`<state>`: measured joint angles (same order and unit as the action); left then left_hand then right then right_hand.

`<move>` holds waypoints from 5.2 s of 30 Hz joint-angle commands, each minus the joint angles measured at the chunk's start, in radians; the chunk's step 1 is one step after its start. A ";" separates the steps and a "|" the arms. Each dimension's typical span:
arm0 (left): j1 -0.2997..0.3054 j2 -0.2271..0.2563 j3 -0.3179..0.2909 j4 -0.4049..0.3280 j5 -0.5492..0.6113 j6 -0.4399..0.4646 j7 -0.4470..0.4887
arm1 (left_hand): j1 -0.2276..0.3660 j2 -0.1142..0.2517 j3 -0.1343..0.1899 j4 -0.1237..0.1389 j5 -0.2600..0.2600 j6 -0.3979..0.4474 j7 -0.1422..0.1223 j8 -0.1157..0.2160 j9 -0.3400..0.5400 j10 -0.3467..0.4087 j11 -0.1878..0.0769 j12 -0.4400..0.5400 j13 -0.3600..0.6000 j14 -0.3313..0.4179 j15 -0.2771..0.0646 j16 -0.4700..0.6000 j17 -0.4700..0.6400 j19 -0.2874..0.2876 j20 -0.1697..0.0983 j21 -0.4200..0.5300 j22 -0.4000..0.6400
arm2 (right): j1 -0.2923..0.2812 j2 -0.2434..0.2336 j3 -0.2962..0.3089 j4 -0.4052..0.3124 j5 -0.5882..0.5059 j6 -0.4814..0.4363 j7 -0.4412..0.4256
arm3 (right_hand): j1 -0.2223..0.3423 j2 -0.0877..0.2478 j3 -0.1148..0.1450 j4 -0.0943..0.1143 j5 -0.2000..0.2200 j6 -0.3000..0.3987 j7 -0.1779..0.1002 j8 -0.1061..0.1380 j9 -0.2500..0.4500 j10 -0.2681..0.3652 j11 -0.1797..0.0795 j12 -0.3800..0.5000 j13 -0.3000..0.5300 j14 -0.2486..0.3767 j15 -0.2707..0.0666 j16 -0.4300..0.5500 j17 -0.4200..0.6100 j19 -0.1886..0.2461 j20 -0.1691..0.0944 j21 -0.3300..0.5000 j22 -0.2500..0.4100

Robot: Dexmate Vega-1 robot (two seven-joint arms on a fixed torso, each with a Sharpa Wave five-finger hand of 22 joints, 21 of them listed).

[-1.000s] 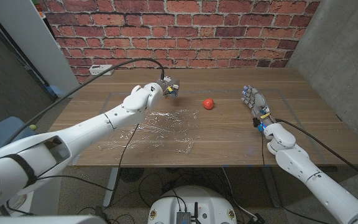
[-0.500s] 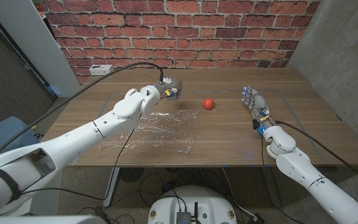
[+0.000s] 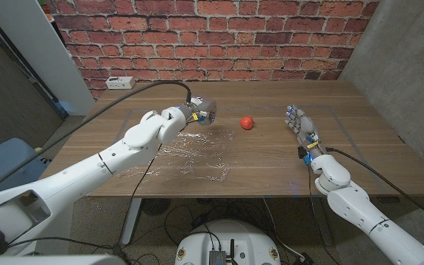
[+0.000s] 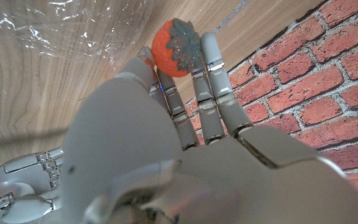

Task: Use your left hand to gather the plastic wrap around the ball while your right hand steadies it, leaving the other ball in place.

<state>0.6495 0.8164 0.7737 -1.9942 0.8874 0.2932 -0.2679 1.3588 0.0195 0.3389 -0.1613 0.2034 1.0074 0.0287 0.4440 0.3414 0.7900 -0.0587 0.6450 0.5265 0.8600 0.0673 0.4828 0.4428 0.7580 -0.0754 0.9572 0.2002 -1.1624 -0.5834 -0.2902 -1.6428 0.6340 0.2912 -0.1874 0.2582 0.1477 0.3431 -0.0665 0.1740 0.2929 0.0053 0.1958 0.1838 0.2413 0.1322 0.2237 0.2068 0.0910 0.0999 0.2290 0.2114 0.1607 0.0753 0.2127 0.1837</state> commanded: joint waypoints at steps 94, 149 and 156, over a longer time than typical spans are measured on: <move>0.223 0.001 -0.106 -0.131 0.360 0.347 -0.334 | -0.426 0.059 -0.125 0.143 -0.027 -0.576 -0.102 -0.243 -0.141 -0.378 0.009 -0.406 -0.204 -0.411 -0.140 -0.276 -0.125 -0.426 0.213 -0.130 -0.024 | 0.049 -0.075 -0.080 -0.203 -0.150 -0.326 -0.158 | 0.042 0.006 0.031 -0.030 0.008 0.017 -0.019 -0.001 0.001 0.014 -0.014 -0.008 0.004 0.018 -0.015 -0.008 -0.002 0.010 -0.009 0.003 0.001; 0.100 -0.171 -0.026 0.217 0.471 0.701 -0.340 | -0.431 0.070 -0.071 0.084 -0.025 -0.524 -0.123 -0.245 -0.148 -0.273 -0.016 -0.402 -0.250 -0.374 -0.134 -0.279 -0.227 -0.429 0.221 -0.204 -0.026 | 0.323 -0.162 -0.325 -0.446 -0.314 -1.008 -0.128 | 0.118 0.043 0.097 -0.024 0.012 0.069 -0.033 0.009 0.002 0.054 -0.049 0.003 0.006 0.045 -0.058 0.009 0.008 0.033 -0.046 0.012 0.002; 0.078 -0.160 -0.011 0.231 0.430 0.704 -0.348 | -0.424 0.073 -0.064 0.075 -0.023 -0.527 -0.123 -0.247 -0.148 -0.280 -0.022 -0.408 -0.254 -0.363 -0.134 -0.275 -0.232 -0.433 0.225 -0.211 -0.025 | 0.328 -0.157 -0.327 -0.447 -0.314 -1.020 -0.129 | 0.120 0.042 0.098 -0.023 0.012 0.072 -0.033 0.009 0.003 0.055 -0.050 0.002 0.006 0.045 -0.058 0.010 0.009 0.033 -0.046 0.012 0.002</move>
<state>0.7701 0.6440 0.7341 -1.7987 1.3610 0.9908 -0.5855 0.9247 0.0970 0.2699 -0.0816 0.1767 0.4750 -0.0894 0.2002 0.1907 0.5082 -0.0768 0.2432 0.2732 0.4881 -0.0465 0.2044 0.2099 0.3316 0.1482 0.7539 0.1723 -0.8446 -0.7455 -0.6091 -2.0847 0.3254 -0.7040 -0.3186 0.3651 0.1883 0.4352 -0.0907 0.1815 0.3521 -0.0287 0.1966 0.1838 0.2860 0.0842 0.2235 0.2117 0.1266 0.0426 0.2332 0.2165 0.1878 0.0265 0.2205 0.1838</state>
